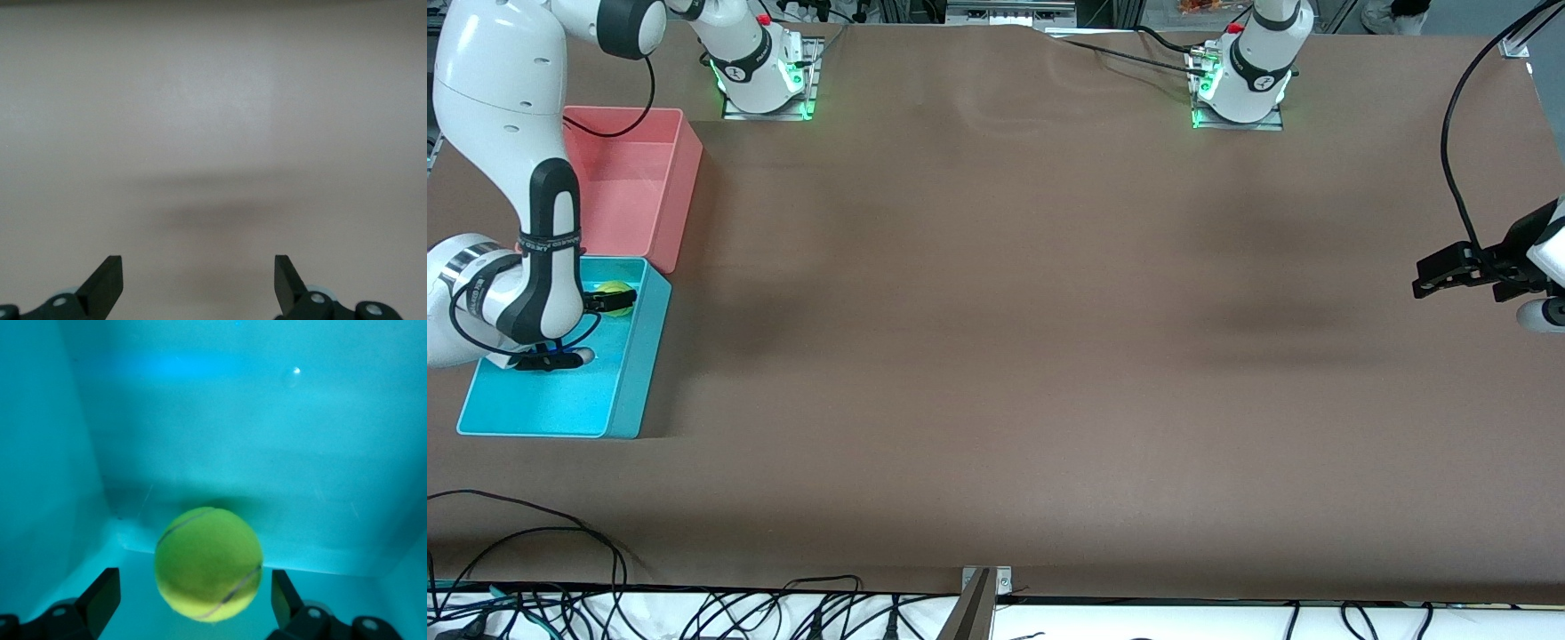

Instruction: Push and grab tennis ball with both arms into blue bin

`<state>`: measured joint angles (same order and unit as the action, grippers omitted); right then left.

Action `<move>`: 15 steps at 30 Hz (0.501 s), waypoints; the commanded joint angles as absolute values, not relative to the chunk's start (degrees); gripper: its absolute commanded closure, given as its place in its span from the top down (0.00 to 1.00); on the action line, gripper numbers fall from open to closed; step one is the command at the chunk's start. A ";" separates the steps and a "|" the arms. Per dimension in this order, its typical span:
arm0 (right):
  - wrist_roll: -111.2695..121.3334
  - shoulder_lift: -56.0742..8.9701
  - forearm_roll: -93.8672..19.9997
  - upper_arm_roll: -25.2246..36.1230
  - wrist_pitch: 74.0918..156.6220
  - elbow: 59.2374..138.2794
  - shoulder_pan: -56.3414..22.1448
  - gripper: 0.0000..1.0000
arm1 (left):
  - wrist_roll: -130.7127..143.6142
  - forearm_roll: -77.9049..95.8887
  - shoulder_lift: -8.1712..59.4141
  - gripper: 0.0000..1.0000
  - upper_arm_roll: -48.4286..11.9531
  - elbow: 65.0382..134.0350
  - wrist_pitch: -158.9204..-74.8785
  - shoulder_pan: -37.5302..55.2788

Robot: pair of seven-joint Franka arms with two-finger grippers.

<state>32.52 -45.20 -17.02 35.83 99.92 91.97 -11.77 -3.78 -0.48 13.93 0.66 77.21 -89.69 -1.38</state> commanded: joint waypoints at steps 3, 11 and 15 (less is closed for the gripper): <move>32.78 -42.98 -17.67 36.82 92.04 87.81 -11.78 1.00 | -4.92 0.00 13.97 1.00 0.79 76.64 -88.86 -1.32; 32.70 -42.01 -17.40 40.16 80.43 79.99 -12.04 1.00 | -4.92 0.00 13.97 1.00 0.79 76.64 -88.86 -1.32; 32.52 -42.01 -17.40 41.74 75.60 75.77 -13.09 1.00 | -4.92 0.00 13.97 1.00 0.79 76.64 -88.86 -1.32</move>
